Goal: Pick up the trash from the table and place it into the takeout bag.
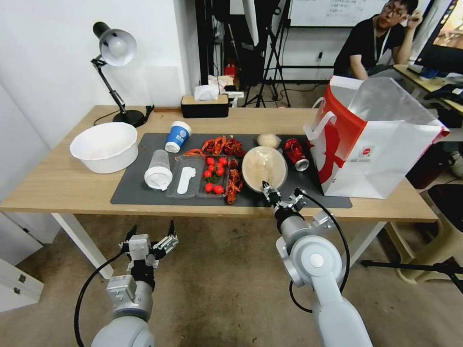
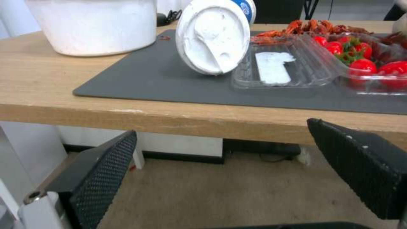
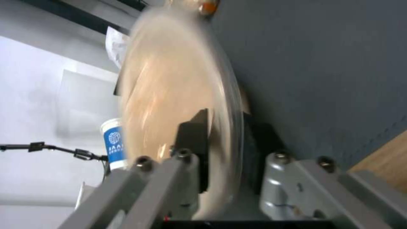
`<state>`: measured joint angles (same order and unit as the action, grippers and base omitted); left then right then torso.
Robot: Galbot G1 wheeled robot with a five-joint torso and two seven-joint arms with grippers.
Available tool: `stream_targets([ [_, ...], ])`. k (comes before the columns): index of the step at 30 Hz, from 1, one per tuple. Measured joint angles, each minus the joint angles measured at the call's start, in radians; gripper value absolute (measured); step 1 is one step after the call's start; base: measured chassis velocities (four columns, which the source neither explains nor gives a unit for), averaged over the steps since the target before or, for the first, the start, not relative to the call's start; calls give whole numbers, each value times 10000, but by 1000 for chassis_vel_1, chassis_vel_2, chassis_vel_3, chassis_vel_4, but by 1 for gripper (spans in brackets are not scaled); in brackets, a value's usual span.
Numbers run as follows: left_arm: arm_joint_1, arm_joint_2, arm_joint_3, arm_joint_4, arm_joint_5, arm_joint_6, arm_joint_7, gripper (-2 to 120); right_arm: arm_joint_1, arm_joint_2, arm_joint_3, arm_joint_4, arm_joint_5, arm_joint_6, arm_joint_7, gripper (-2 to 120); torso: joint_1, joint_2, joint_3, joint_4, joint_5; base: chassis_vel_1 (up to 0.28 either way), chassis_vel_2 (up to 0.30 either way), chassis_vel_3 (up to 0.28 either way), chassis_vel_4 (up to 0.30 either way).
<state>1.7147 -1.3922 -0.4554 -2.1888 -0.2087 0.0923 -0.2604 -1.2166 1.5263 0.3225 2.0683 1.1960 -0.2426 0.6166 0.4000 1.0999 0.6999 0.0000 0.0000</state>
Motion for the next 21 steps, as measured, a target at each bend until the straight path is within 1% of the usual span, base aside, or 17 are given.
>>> stream_targets([
  [1,0,0,0,0,0,0,0,100,0,0,0,0,0,0,0,13,0,0,0,0,0,0,0,0,0],
  [3,21,-7,-1,-2,-2,-18,-22,100,-47,-77,66,-3,-539,68,-416,4,0,0,0,1,1,0,0,0,0],
  [4,21,-7,-1,-2,-2,-18,-22,100,-47,-77,66,-3,-539,68,-416,4,0,0,0,1,1,0,0,0,0],
  [6,25,-9,-1,-2,1,-44,-38,100,-142,-244,118,-40,-1581,337,-1257,0,0,0,0,-1,1,0,0,0,0],
  [7,25,-9,-1,-2,3,-59,-45,100,-212,-437,144,-18,-2423,662,-2038,0,0,0,0,0,1,0,0,0,0],
  [8,26,-9,-1,-1,2,-64,-49,100,-232,-550,169,33,-2865,855,-2427,0,0,0,0,0,3,0,0,0,0],
  [9,26,-9,-1,-1,2,-64,-49,100,-232,-550,169,33,-2865,855,-2427,0,0,0,0,0,3,0,0,0,0],
  [10,25,-9,-1,-2,3,-70,-55,100,-234,-757,229,161,-3603,1212,-2974,0,0,0,0,0,1,0,0,0,0],
  [12,29,0,4,-2,-13,-72,-58,100,-208,-965,298,286,-4286,1602,-3379,0,0,0,0,-1,0,0,0,0,0],
  [14,30,1,6,-2,-17,-72,-58,100,-204,-984,306,297,-4347,1632,-3410,0,0,0,0,-1,2,0,0,0,0],
  [16,38,5,12,2,-30,-76,-59,100,-147,-1208,410,421,-4998,1950,-3733,0,0,0,0,0,0,0,0,0,0],
  [17,38,5,12,2,-30,-76,-59,100,-147,-1208,410,421,-4998,1950,-3733,0,0,0,0,0,0,0,0,0,0],
  [18,39,8,15,25,-30,-85,-59,100,-83,-1412,496,516,-5528,2157,-3934,0,0,0,0,-1,6,0,0,0,0],
  [19,39,10,14,51,-29,-94,-60,100,-23,-1565,570,578,-5859,2283,-4038,0,0,0,0,0,3,0,0,0,0],
  [21,35,16,15,94,-29,-98,-60,100,91,-1782,702,669,-6303,2500,-4159,0,0,0,0,0,2,0,0,0,0],
])
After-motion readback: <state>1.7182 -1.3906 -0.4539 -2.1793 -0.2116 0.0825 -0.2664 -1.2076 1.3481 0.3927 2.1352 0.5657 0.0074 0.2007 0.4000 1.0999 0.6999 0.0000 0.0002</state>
